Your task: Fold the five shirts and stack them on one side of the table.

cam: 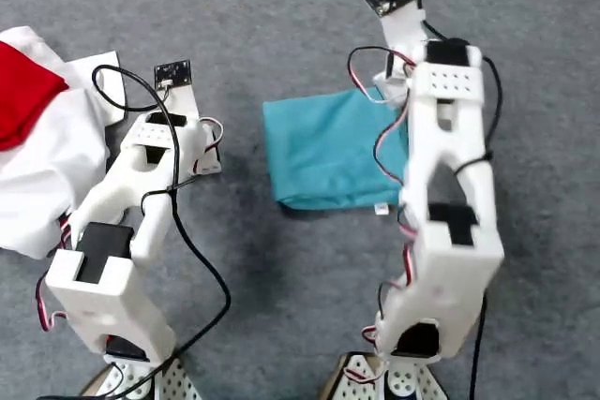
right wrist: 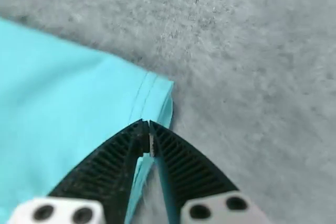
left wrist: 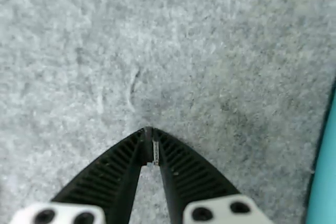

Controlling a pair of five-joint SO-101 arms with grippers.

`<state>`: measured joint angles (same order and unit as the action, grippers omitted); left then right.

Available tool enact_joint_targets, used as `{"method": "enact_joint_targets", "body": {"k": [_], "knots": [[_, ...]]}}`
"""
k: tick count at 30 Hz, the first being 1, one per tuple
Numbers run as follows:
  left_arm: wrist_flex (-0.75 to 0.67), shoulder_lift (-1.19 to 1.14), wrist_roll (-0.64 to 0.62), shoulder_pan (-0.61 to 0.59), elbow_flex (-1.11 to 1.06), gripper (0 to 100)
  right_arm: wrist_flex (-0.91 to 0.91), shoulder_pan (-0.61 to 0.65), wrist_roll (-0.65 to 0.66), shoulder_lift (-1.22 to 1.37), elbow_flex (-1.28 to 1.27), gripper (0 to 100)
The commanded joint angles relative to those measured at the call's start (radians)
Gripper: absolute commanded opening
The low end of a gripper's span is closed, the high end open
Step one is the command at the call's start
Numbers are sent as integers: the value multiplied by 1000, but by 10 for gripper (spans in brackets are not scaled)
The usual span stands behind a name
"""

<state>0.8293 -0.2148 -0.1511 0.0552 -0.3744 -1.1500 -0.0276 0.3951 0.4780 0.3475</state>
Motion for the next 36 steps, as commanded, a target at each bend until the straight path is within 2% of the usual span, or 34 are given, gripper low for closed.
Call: {"method": "enact_joint_targets", "body": {"k": [1,11,25,36], "knots": [[-17,47,8,-9,6,19,-9,-7,-69,140,168,9],[-23,47,8,-6,6,19,-193,-61,-69,424,545,9],[-21,47,8,-8,6,19,-620,-67,-68,478,1147,5],[-21,47,8,-6,6,19,-640,-176,-74,417,1141,5]]}}
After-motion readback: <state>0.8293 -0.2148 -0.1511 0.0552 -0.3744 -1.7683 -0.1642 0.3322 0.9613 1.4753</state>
